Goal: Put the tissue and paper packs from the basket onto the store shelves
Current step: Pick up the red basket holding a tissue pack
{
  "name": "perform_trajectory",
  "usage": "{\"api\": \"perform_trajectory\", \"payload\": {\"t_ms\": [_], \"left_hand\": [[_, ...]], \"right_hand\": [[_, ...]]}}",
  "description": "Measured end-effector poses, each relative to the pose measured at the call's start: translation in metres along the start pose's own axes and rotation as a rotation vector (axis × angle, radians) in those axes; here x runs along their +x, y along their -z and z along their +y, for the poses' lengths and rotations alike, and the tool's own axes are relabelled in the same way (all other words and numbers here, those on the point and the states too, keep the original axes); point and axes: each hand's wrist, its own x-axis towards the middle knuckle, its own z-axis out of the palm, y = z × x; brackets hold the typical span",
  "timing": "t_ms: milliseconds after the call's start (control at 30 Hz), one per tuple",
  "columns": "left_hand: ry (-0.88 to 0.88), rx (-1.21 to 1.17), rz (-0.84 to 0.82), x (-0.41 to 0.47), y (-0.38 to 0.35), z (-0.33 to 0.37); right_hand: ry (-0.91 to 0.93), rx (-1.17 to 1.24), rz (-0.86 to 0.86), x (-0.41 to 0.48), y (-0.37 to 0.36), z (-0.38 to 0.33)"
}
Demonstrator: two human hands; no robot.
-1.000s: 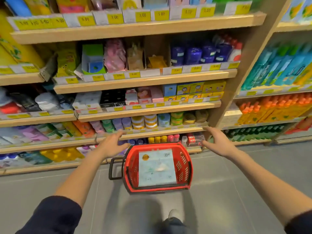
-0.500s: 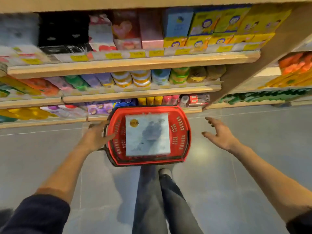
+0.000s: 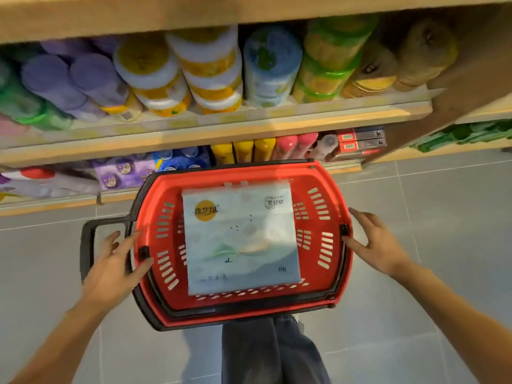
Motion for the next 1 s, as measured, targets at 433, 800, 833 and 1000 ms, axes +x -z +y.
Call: {"api": "perform_trajectory", "payload": {"t_ms": [433,800,833,1000], "left_hand": [[0.059,-0.221,0.161,0.036,-0.050,-0.030],[-0.055,-0.228,0.309,0.048,-0.057,-0.029],[-0.055,-0.218,0.308,0.048,-0.054,-0.027],[-0.027,-0.210,0.286,0.039,-0.038,-0.028]], "right_hand": [[0.077,0.232,0.180,0.045,-0.060,0.027],[0.062,0.246,0.336,0.053,-0.073,0.018],[0.057,0.240,0.331,0.053,-0.071,0.015],[0.066,0.221,0.322,0.046,-0.054,-0.002]]}}
